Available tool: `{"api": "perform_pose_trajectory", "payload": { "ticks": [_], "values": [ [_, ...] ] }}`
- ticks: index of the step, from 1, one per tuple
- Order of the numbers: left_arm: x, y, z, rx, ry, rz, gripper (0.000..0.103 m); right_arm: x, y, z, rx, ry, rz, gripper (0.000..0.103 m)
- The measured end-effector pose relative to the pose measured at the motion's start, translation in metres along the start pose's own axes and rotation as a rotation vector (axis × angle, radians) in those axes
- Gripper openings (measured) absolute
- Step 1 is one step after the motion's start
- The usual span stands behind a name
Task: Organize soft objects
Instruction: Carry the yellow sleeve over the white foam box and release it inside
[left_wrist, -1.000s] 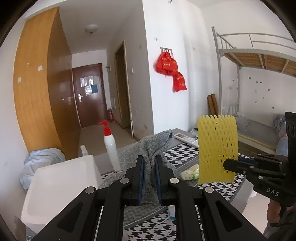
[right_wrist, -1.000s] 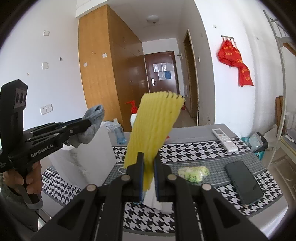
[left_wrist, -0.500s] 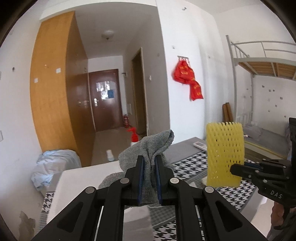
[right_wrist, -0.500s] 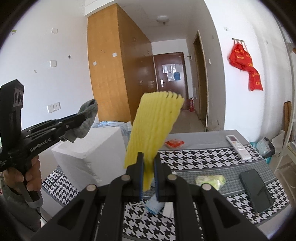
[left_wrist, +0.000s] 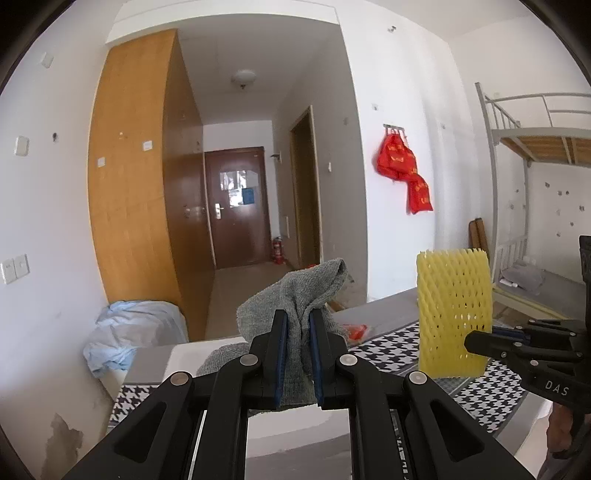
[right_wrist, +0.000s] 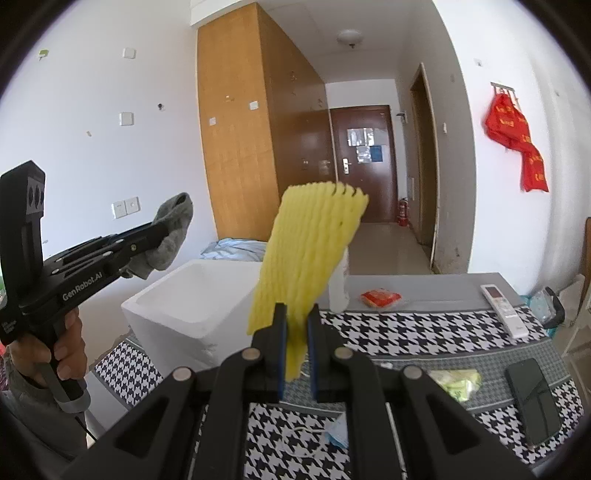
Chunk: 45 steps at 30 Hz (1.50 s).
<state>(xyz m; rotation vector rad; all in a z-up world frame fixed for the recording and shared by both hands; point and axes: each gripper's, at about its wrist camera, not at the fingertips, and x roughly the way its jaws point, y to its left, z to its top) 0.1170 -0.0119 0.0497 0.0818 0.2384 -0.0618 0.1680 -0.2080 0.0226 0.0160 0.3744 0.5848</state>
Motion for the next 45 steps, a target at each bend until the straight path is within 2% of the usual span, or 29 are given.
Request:
{"api": "perform_pose_trajectory", "payload": {
  "ticks": [23,40,41,42,43,44,45],
  "values": [
    [-0.017,0.07,-0.016,-0.103,0.026,0.171,0.013,0.065,0.057,0.023,-0.099,0.054,0.159,0.013],
    [-0.018,0.093,-0.024,-0.139,0.052,0.226,0.013,0.109,0.086,0.023,-0.121,0.134,0.181,0.014],
    [-0.018,0.094,-0.024,-0.142,0.053,0.227,0.013,0.111,0.087,0.023,-0.123,0.139,0.18,0.016],
    [-0.018,0.095,-0.024,-0.144,0.053,0.229,0.013,0.113,0.089,0.023,-0.128,0.144,0.178,0.023],
    [-0.018,0.093,-0.023,-0.145,0.052,0.232,0.013,0.114,0.09,0.023,-0.134,0.149,0.174,0.038],
    [-0.018,0.093,-0.023,-0.147,0.052,0.234,0.013,0.115,0.091,0.022,-0.134,0.15,0.172,0.047],
    [-0.019,0.094,-0.024,-0.148,0.051,0.234,0.013,0.116,0.091,0.022,-0.131,0.149,0.176,0.064]
  ]
}}
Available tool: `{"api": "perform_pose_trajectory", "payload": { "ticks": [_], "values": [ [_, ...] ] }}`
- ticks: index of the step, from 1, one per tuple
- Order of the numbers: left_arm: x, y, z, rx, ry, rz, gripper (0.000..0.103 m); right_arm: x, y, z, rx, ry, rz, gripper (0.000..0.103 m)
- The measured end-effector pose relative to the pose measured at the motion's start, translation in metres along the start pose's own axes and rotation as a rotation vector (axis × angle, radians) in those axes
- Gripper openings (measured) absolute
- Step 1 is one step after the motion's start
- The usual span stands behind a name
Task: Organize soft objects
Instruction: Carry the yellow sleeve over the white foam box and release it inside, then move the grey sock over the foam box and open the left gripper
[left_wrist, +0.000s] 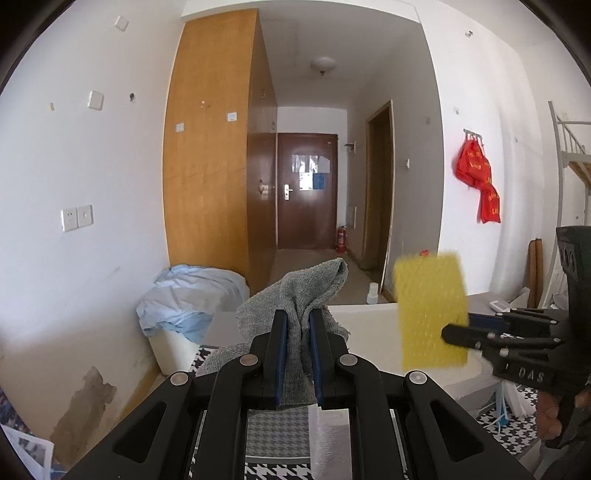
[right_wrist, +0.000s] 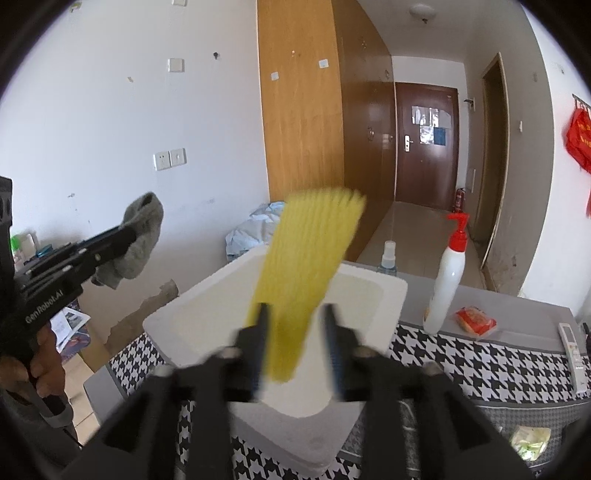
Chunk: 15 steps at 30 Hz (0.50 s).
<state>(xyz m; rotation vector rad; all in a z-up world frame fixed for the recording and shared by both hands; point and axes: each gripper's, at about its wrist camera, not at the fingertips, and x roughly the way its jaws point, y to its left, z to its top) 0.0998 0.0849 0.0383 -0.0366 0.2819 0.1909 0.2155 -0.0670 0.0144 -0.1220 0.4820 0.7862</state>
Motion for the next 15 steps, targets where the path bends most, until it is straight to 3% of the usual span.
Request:
{"api": "perform_pose_trajectory", "payload": {
  "ticks": [1,2,8,12,15],
  "values": [
    [0.0,0.0,0.0,0.0,0.0,0.001,0.013,0.0,0.001,0.0,0.003,-0.002,0.002,0.075],
    [0.0,-0.001,0.0,0.0,0.001,0.002,0.013,-0.001,0.001,0.0,0.008,-0.007,0.005,0.077],
    [0.001,0.0,-0.001,-0.007,0.009,0.003,0.013,0.0,0.006,-0.003,-0.011,-0.003,0.014,0.081],
    [0.003,-0.003,0.0,-0.004,0.009,-0.005,0.013,-0.005,0.011,-0.005,-0.026,-0.017,0.001,0.095],
    [0.003,-0.002,0.0,-0.008,0.007,-0.013,0.013,-0.009,0.014,-0.005,-0.031,-0.026,-0.028,0.098]
  ]
}}
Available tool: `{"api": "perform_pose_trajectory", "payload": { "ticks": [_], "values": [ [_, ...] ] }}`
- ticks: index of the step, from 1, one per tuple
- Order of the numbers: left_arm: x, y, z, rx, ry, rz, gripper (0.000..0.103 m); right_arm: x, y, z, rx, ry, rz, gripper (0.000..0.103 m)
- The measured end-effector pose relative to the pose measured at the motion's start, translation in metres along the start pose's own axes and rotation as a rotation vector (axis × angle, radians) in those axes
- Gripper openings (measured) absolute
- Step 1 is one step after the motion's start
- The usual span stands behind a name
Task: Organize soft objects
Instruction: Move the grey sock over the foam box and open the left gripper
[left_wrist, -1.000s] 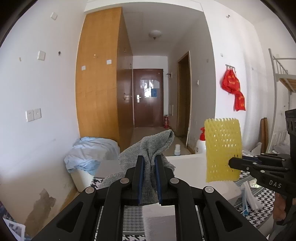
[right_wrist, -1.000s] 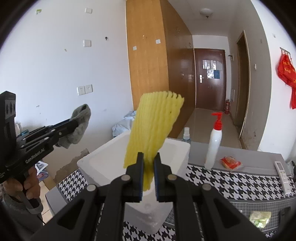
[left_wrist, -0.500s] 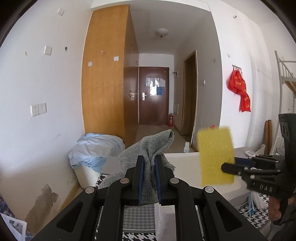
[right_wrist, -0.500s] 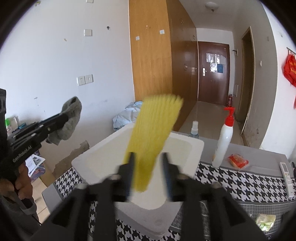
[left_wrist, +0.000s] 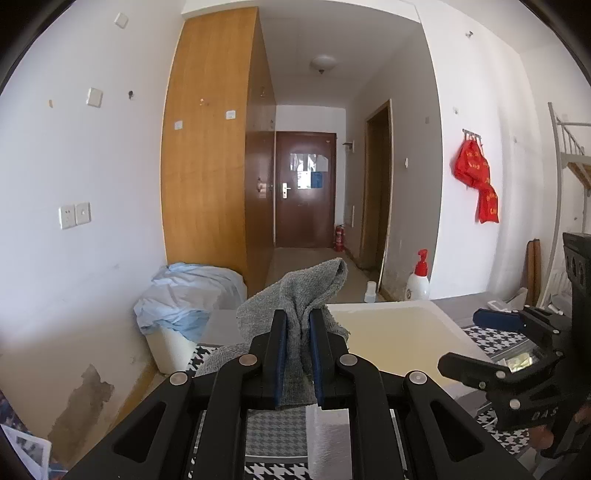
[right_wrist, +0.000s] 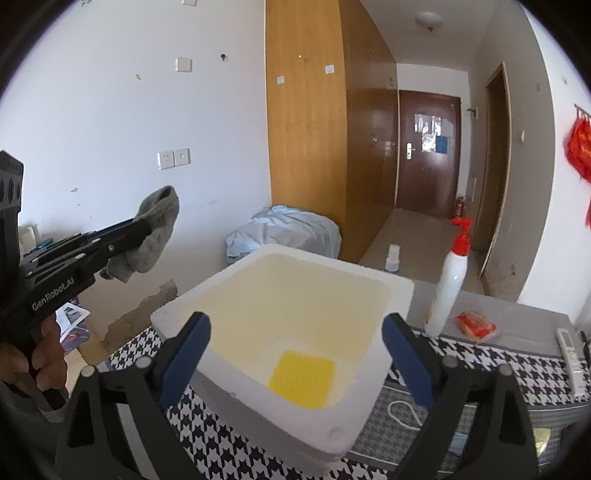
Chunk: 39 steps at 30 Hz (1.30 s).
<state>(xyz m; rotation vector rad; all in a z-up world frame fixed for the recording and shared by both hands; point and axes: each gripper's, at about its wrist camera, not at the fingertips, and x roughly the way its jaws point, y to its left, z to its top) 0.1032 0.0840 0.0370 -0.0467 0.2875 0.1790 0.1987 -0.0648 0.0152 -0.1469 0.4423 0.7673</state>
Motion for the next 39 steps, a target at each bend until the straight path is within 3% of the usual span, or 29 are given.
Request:
{"api": "perform_pose_trajectory", "payload": {
  "ticks": [6,39],
  "values": [
    [0.001,-0.002,0.0,0.009,0.002,-0.017,0.013,-0.012,0.0,0.001,-0.002,-0.027,-0.068,0.1],
    [0.027,-0.052,0.01,0.09,0.027,-0.185,0.013,-0.065,-0.051,-0.021,0.086,-0.084,-0.222,0.1]
  ]
}}
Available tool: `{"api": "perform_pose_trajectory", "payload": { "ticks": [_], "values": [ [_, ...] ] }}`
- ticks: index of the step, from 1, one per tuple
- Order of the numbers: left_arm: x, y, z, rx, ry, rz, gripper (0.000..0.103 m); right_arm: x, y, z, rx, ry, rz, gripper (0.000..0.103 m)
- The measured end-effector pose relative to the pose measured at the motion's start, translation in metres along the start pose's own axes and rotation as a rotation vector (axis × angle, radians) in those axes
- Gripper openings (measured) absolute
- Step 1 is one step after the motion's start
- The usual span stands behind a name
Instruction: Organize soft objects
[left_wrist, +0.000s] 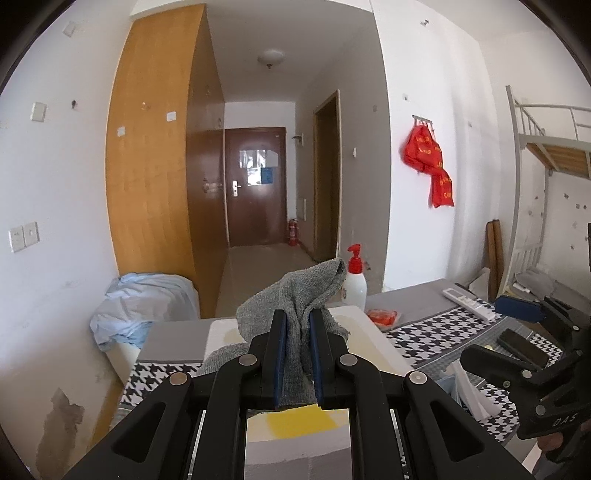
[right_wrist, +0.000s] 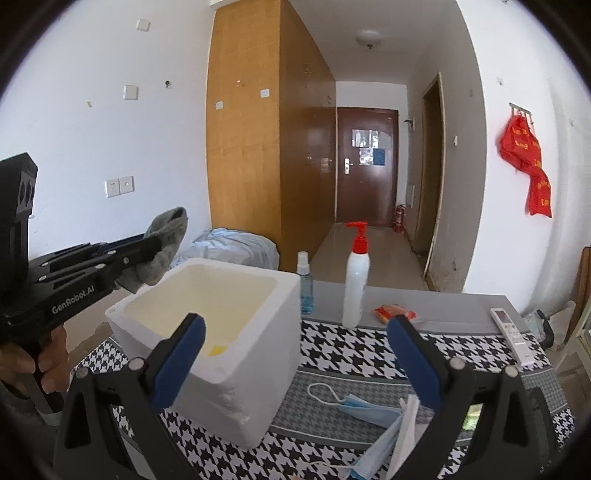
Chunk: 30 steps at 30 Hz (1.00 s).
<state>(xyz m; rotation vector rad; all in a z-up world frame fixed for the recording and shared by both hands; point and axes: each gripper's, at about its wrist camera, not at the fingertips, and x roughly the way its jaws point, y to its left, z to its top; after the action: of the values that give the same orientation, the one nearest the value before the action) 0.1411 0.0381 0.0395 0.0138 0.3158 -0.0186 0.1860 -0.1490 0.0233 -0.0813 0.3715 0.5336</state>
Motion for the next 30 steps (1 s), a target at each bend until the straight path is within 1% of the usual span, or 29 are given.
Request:
{"api": "perform_pose_trajectory", "payload": {
  "ticks": [6,9,10,11,12,13,14,15,17,23,26,30],
  "values": [
    [0.009,-0.008,0.0,0.007,0.014,-0.023,0.013,-0.003,-0.01,-0.004,0.012,-0.002,-0.016,0.1],
    [0.016,-0.011,0.0,0.012,0.033,-0.034,0.016,-0.003,-0.015,-0.007,0.022,0.002,-0.023,0.1],
    [0.019,-0.012,-0.001,0.014,0.042,-0.035,0.025,-0.003,-0.017,-0.008,0.024,0.003,-0.026,0.1],
    [0.021,-0.013,-0.001,0.013,0.049,-0.034,0.041,-0.004,-0.019,-0.008,0.027,0.002,-0.03,0.1],
    [0.022,-0.013,-0.002,0.01,0.052,-0.029,0.051,-0.004,-0.019,-0.008,0.028,0.002,-0.03,0.1],
    [0.022,-0.012,-0.003,0.005,0.049,-0.02,0.067,-0.005,-0.02,-0.009,0.03,0.001,-0.032,0.1],
    [0.022,-0.011,-0.003,-0.003,0.044,-0.012,0.075,-0.005,-0.021,-0.008,0.031,0.0,-0.034,0.1],
    [0.02,-0.01,-0.003,-0.014,0.036,-0.008,0.077,-0.005,-0.021,-0.008,0.03,0.001,-0.038,0.1],
    [0.018,-0.008,-0.003,-0.03,0.034,-0.006,0.086,-0.006,-0.023,-0.009,0.033,-0.001,-0.041,0.1],
    [0.009,-0.012,-0.003,-0.037,0.012,0.006,0.098,-0.015,-0.028,-0.01,0.046,-0.009,-0.052,0.1],
    [0.004,-0.014,-0.002,-0.043,-0.002,0.0,0.1,-0.02,-0.028,-0.011,0.043,-0.012,-0.059,0.1],
    [-0.003,-0.022,0.001,-0.035,-0.015,-0.005,0.101,-0.028,-0.028,-0.011,0.039,-0.02,-0.066,0.1]
  ]
}}
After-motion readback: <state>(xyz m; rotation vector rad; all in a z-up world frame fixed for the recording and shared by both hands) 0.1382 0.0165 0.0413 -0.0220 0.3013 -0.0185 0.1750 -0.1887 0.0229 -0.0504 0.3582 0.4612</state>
